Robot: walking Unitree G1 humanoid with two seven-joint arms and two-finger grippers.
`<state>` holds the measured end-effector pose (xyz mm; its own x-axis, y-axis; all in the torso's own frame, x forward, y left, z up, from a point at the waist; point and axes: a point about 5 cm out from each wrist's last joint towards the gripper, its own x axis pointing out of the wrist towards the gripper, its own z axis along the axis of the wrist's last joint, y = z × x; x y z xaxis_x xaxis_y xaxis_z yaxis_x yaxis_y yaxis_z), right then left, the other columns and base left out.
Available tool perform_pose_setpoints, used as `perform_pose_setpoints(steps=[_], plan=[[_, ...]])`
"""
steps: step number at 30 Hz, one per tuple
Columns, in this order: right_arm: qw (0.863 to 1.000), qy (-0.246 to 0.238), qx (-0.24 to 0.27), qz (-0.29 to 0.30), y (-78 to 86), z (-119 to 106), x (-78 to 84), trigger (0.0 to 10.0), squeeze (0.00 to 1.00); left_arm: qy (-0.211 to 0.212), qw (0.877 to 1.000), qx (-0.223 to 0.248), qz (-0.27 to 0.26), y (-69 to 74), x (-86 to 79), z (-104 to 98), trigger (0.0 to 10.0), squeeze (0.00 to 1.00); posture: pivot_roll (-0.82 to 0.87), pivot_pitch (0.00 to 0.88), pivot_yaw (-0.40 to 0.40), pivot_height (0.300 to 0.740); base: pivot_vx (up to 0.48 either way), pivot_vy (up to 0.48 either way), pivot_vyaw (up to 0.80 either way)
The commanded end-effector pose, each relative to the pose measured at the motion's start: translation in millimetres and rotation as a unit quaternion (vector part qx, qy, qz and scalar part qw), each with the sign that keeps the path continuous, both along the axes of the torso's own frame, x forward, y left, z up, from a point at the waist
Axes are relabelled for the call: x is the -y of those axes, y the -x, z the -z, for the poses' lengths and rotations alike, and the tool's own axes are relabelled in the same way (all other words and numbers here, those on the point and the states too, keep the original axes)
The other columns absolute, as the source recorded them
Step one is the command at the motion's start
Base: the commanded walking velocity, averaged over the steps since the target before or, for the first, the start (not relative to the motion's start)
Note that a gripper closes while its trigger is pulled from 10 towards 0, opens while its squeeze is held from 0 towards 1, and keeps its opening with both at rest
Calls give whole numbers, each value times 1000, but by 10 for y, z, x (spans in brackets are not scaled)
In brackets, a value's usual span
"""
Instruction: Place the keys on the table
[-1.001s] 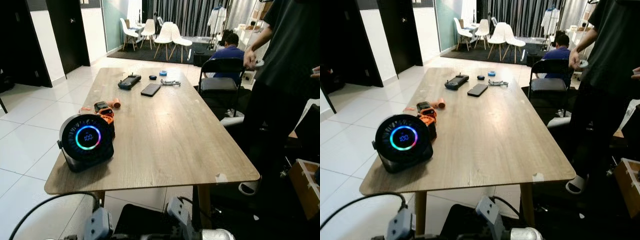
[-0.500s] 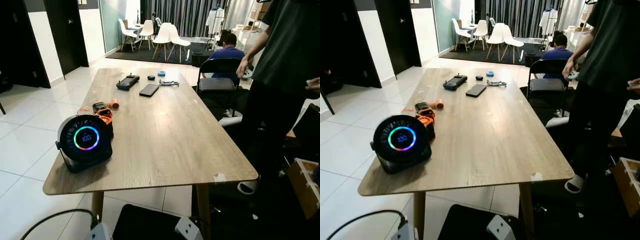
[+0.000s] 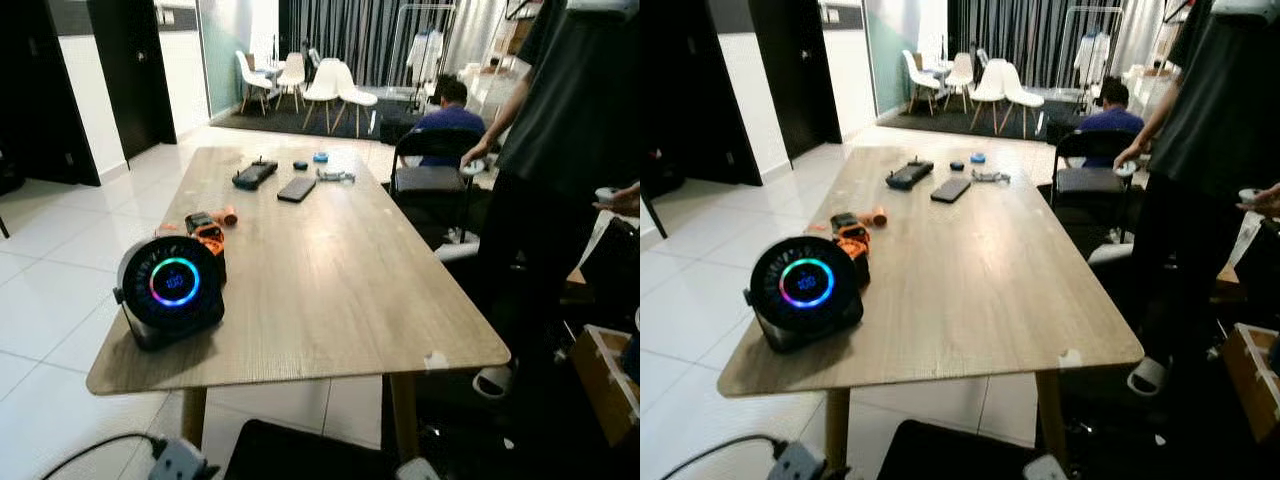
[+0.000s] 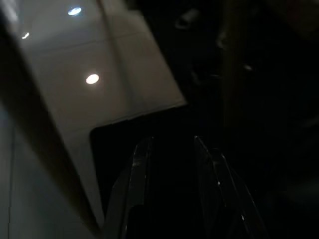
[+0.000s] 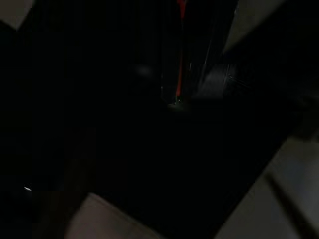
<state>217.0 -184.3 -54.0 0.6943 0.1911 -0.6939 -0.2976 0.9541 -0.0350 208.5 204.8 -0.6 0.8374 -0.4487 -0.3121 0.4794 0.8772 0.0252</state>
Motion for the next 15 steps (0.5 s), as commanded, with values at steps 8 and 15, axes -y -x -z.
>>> perform_pose_setpoints(steps=[8,15], plan=[[996,26,-16,89,183,139,118,10000,0,-6,987,-17,-160,5,-203,185,10000,0,45,21,-27,740,0,0,0],[982,63,-16,179,351,223,195,10000,0,-13,980,-37,-195,3,-163,284,10000,0,37,12,-16,740,0,0,0]])
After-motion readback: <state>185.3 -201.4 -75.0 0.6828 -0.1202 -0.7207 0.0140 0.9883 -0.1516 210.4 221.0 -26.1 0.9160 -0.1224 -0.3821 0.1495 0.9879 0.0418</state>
